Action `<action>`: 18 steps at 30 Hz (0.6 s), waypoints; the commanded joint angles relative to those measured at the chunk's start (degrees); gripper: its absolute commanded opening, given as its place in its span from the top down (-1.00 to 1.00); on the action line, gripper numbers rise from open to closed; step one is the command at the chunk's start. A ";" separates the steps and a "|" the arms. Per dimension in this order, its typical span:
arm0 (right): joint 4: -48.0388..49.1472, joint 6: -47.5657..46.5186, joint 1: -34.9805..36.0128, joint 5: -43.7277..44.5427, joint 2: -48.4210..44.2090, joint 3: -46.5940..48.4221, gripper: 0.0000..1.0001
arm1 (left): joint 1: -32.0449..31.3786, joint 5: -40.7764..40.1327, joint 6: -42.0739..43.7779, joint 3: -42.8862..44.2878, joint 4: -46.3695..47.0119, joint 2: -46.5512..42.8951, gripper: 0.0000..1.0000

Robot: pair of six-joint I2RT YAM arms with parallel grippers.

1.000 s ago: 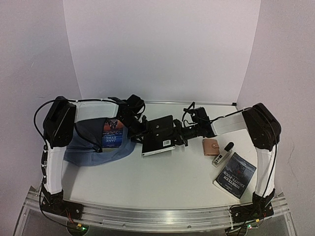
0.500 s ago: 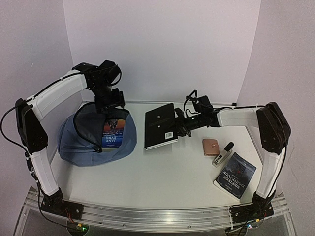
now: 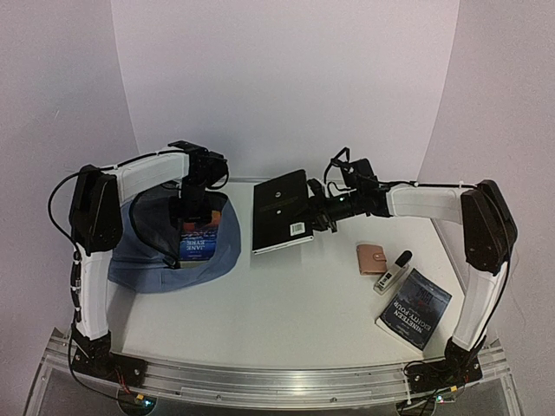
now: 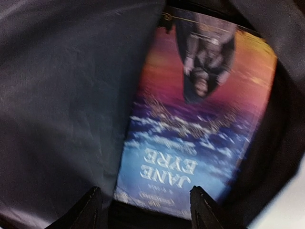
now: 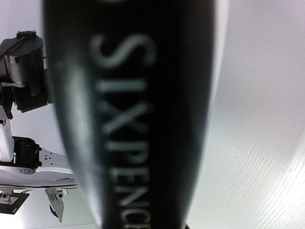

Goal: Pack the student bag
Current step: Place the book in the student bag.

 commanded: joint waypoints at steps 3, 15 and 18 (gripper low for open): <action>4.89 -2.14 0.65 -3.10 -4.99 3.71 1.00 | 3.98 -7.52 -0.59 -0.84 -12.63 1.66 -0.32; 4.09 -3.43 0.65 -3.35 -5.53 3.07 1.00 | 9.42 -3.74 5.56 -6.45 -2.26 5.16 -0.21; 3.69 -4.11 0.64 -3.22 -6.11 2.81 1.00 | 9.50 -0.68 7.27 -8.53 1.56 3.85 0.33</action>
